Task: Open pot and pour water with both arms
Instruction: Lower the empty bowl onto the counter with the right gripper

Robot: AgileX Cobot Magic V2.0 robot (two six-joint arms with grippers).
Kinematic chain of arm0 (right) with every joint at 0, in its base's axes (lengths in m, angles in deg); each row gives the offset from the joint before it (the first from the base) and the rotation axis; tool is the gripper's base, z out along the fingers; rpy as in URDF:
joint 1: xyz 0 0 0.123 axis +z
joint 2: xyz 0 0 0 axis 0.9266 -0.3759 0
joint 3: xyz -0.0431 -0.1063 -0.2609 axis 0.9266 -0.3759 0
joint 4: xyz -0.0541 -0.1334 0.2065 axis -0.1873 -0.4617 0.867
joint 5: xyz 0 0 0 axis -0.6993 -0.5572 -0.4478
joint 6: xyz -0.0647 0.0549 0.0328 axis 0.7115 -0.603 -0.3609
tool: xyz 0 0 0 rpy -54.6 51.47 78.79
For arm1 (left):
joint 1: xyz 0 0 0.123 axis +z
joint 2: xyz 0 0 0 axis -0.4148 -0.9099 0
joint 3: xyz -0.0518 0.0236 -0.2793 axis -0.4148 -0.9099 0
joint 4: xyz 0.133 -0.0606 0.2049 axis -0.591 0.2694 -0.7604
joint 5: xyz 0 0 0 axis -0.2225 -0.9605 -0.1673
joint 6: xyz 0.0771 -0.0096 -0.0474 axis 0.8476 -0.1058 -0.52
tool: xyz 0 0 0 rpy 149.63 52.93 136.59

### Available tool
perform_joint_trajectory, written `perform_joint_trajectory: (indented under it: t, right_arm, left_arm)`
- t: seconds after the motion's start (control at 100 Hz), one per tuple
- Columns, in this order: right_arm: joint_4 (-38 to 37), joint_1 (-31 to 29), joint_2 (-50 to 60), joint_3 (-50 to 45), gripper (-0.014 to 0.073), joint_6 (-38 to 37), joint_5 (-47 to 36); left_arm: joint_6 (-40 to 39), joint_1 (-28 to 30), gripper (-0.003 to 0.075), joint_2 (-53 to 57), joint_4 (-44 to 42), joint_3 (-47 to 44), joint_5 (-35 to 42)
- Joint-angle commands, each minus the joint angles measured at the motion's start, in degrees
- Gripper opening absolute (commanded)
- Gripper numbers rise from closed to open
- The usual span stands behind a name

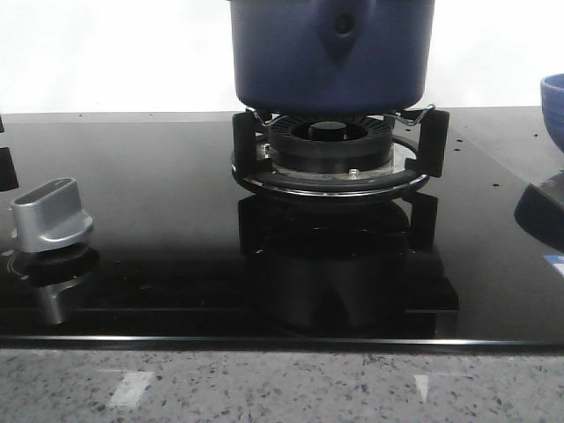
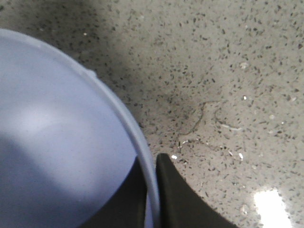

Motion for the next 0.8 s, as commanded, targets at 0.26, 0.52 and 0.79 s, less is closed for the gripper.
perform_joint_trajectory:
  t: [0.26,0.52,0.79]
  right_arm:
    - [-0.21,-0.40,2.02,1.81,0.0363,-0.08,-0.46]
    - [1.07,-0.40,8.73,7.07,0.0468,-0.08,1.04]
    - [3.79,-0.16,16.94,9.55,0.0468,0.79,5.01]
  left_arm:
    - [0.17,-0.42,0.0323,2.67,6.00,2.05,0.11]
    - [0.17,-1.82,0.0323,1.67,6.41,2.05,-0.08]
    - [3.63,-5.66,0.0323,-2.72,6.93,2.05,1.91]
